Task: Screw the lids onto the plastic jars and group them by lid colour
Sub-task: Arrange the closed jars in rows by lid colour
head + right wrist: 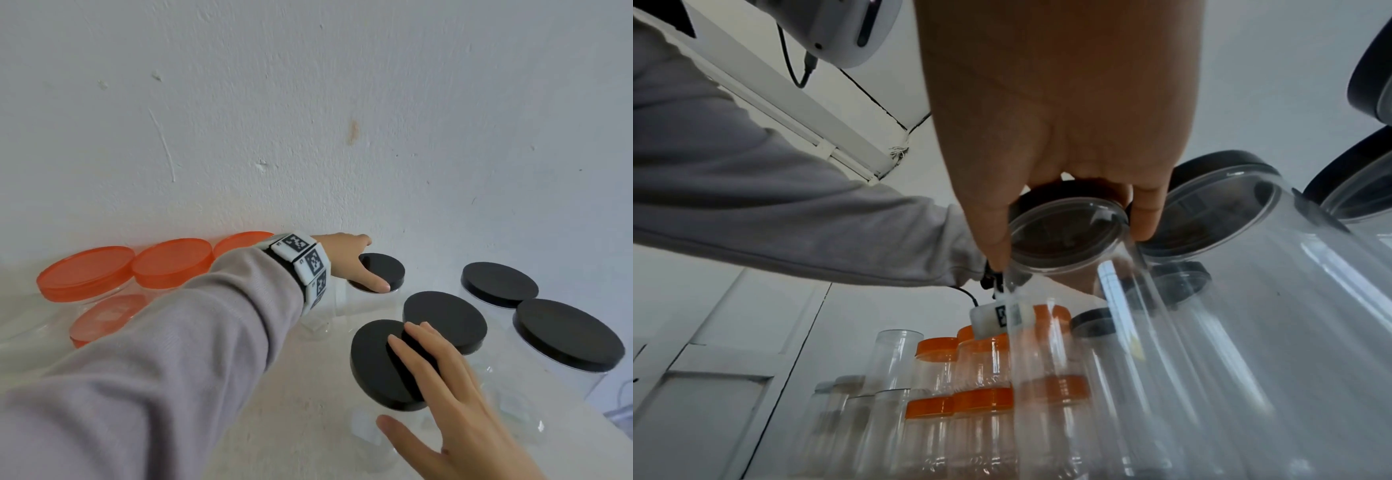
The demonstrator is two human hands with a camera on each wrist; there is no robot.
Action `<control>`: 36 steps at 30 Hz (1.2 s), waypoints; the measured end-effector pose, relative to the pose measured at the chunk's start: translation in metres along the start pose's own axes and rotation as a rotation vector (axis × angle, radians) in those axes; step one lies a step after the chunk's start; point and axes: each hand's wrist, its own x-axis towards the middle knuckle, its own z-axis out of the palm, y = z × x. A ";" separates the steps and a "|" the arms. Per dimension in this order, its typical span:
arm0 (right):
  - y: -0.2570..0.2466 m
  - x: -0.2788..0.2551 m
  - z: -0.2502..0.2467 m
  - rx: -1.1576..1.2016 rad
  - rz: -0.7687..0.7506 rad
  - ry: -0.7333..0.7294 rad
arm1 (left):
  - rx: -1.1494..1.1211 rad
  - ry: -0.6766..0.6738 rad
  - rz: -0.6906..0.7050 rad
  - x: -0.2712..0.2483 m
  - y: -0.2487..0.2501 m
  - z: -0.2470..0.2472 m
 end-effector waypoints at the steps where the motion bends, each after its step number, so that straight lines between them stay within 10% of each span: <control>1: 0.001 0.000 0.000 -0.001 -0.013 0.008 | -0.005 -0.011 0.005 0.004 0.000 0.000; 28: 0.008 0.000 0.005 -0.002 -0.035 -0.037 | -0.062 0.265 0.026 0.029 -0.024 0.010; 36: 0.001 0.005 -0.015 0.241 0.055 -0.191 | -0.350 0.277 0.296 -0.040 0.001 0.018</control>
